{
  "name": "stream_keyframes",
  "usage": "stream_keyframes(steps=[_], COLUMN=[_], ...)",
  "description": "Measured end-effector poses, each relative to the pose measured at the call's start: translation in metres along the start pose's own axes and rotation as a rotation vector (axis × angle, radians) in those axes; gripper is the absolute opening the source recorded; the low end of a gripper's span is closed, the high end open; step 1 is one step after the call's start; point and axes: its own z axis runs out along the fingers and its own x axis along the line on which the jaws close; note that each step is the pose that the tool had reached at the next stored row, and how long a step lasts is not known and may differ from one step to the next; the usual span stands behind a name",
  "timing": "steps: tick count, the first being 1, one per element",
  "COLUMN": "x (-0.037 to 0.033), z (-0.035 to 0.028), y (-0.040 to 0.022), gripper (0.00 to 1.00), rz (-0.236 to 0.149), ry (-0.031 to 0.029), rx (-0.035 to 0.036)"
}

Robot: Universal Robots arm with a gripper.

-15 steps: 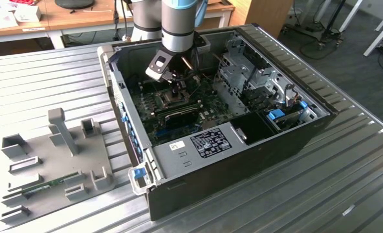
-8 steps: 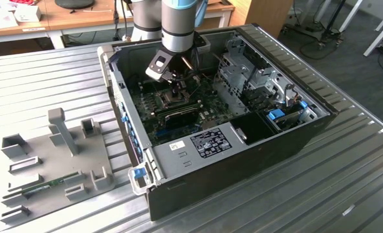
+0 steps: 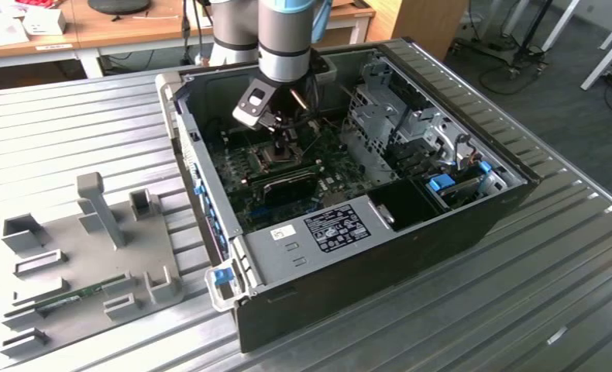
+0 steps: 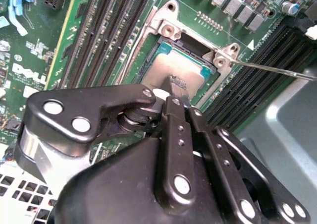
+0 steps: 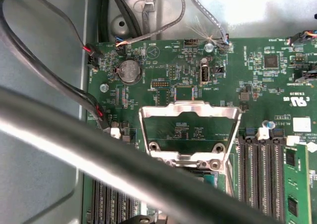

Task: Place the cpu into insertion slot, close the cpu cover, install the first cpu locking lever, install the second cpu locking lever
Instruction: 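Close the cpu cover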

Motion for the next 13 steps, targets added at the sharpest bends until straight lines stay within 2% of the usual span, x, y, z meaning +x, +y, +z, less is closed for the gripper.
stream_keyframes(steps=[6, 13], x=[0.0002, 0.0007], z=[-0.0065, -0.0182], y=[0.0002, 0.0006], gripper=[0.10, 0.10], rz=[0.000, 0.000], ry=[-0.0003, -0.0004], rx=[0.0001, 0.0002])
